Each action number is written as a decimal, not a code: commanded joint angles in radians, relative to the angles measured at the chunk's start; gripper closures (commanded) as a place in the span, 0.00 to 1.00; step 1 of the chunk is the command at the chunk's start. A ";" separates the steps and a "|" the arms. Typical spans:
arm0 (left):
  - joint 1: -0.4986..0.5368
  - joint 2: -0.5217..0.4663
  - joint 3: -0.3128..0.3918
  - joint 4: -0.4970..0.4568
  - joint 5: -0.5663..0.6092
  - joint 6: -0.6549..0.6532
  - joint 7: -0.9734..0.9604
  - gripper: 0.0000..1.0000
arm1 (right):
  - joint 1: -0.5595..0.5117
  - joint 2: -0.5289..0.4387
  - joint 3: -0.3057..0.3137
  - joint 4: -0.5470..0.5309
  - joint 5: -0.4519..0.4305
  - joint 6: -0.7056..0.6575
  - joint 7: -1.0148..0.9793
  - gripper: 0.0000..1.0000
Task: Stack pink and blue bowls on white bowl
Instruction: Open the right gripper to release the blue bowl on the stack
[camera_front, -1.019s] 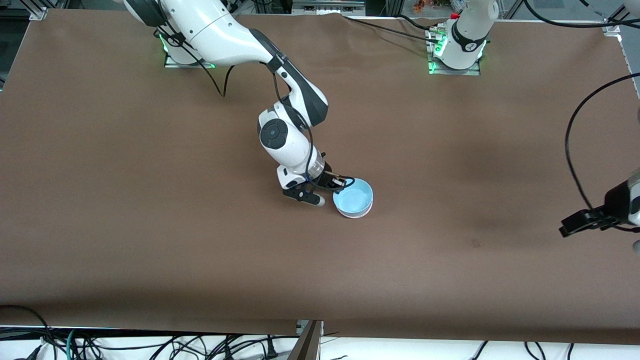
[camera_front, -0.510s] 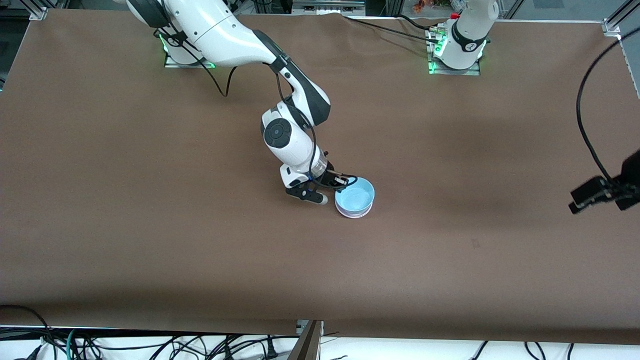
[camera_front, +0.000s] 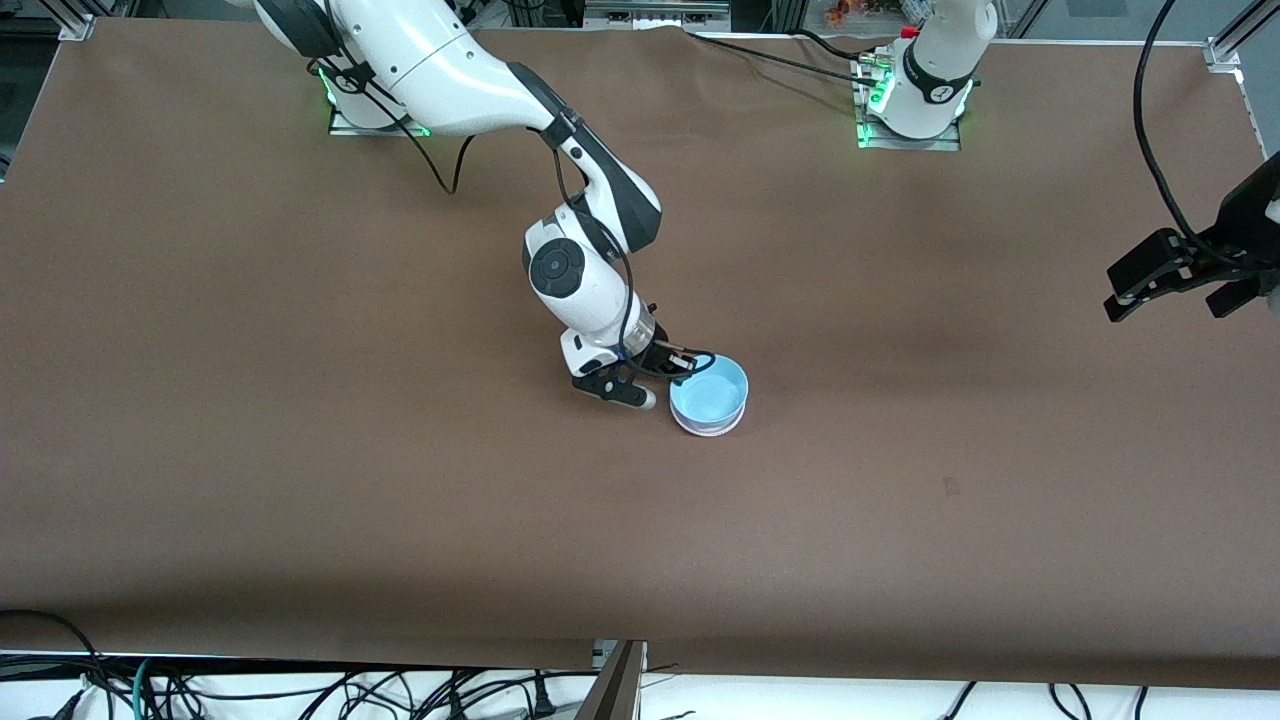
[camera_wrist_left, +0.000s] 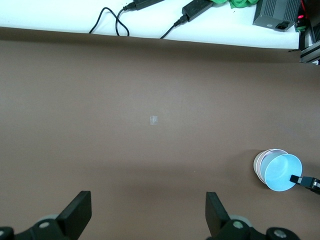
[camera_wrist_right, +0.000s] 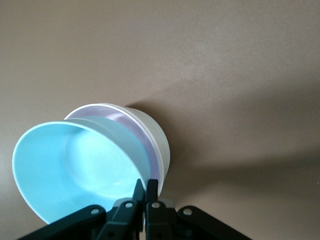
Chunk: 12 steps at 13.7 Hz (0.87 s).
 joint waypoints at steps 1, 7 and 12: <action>-0.007 0.018 0.007 -0.009 -0.019 0.035 -0.002 0.00 | 0.010 0.017 -0.008 0.033 -0.014 0.002 -0.003 1.00; -0.013 0.028 0.011 -0.009 -0.013 0.040 -0.004 0.00 | 0.006 0.010 -0.008 0.033 -0.010 -0.003 -0.003 1.00; -0.018 0.031 0.011 -0.013 0.018 0.040 -0.005 0.00 | 0.003 0.010 -0.008 0.033 -0.014 -0.023 -0.004 1.00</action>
